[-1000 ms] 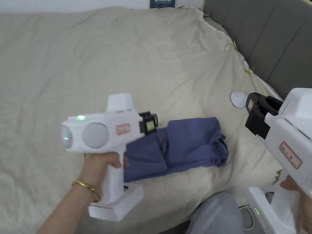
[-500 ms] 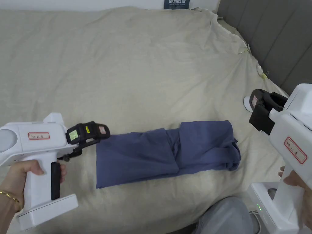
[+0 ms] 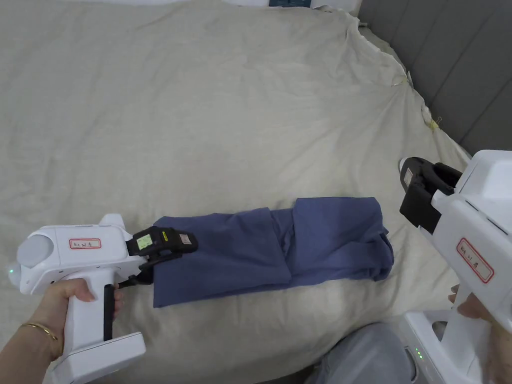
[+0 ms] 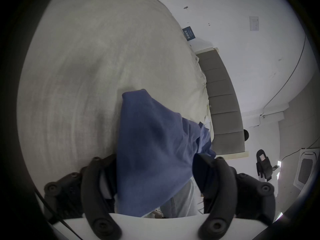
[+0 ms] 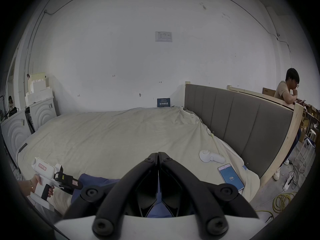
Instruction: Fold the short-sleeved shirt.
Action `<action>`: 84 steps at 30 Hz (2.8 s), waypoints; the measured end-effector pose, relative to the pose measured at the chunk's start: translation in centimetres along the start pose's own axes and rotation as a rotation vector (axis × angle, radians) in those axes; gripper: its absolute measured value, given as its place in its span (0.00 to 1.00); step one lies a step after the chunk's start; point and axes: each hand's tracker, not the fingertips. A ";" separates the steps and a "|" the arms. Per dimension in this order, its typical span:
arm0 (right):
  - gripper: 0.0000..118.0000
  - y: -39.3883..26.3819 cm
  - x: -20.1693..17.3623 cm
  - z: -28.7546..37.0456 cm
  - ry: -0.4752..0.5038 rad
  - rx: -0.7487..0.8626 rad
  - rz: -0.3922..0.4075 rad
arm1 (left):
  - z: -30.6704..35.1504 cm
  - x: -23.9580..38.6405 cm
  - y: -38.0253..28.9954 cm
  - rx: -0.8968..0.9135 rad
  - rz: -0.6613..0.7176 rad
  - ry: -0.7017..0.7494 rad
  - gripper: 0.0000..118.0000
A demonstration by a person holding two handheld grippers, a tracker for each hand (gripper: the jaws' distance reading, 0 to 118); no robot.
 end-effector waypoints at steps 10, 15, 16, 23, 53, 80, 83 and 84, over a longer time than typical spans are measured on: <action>0.00 0.1 -0.2 0.4 0.003 -0.006 0.036 | -0.4 1.0 0.2 0.023 0.012 0.171 0.03; 0.00 0.3 -0.6 0.3 0.010 -0.004 0.029 | 1.5 3.6 0.1 0.029 -0.024 0.194 0.02; 0.00 0.3 -0.7 0.3 0.013 -0.002 0.028 | 2.5 3.9 0.1 0.032 -0.027 0.200 0.02; 0.00 0.3 -1.7 -0.1 0.046 0.000 0.042 | 12.1 3.9 1.0 0.158 -0.106 0.425 0.02; 0.00 0.1 0.5 2.4 0.023 0.051 -0.004 | -7.8 20.0 -5.1 0.012 -0.488 0.648 0.05; 0.00 0.5 -0.2 2.6 0.028 0.063 0.005 | -4.2 16.0 -6.1 0.387 -0.650 0.625 0.00; 0.00 0.3 -0.1 2.5 0.023 0.054 0.002 | -7.2 14.3 -8.3 0.359 -0.633 0.620 0.00; 0.00 0.2 0.0 2.5 0.020 0.051 0.000 | -8.1 13.9 -9.2 0.353 -0.640 0.631 0.00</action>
